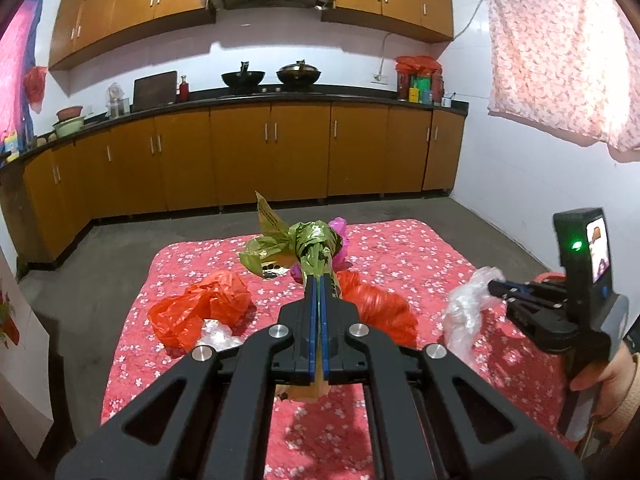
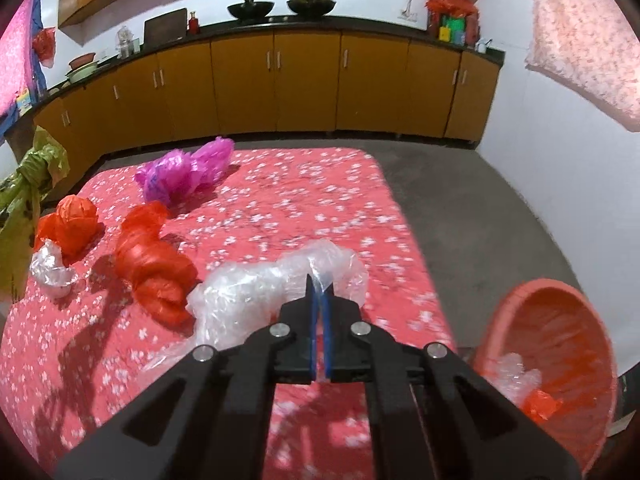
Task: Collect trash
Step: 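Carry the green bag and clear plastic over the orange basket with both tools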
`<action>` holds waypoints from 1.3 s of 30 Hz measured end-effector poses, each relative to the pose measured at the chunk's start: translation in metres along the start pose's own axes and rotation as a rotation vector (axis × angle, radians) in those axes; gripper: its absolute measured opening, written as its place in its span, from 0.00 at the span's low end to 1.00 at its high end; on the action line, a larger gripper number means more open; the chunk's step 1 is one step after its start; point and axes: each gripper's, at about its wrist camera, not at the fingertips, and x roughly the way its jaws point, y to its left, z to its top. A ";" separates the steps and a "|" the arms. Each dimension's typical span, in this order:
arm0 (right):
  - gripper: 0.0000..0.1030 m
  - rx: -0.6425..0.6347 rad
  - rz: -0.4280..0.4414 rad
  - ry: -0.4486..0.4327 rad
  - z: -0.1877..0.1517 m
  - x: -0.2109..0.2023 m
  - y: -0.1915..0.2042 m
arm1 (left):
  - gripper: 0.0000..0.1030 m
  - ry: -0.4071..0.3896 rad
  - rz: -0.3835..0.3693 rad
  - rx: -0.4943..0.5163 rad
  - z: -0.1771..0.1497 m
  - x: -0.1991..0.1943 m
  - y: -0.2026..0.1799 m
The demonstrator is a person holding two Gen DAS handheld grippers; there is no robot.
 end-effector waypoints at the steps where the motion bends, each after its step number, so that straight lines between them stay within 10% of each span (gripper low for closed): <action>1: 0.04 0.000 -0.007 -0.007 -0.001 -0.004 -0.003 | 0.02 0.001 -0.003 0.006 -0.001 -0.001 -0.003; 39: 0.04 0.212 -0.321 -0.109 -0.070 -0.122 -0.173 | 0.02 0.034 -0.282 0.103 -0.001 0.010 -0.162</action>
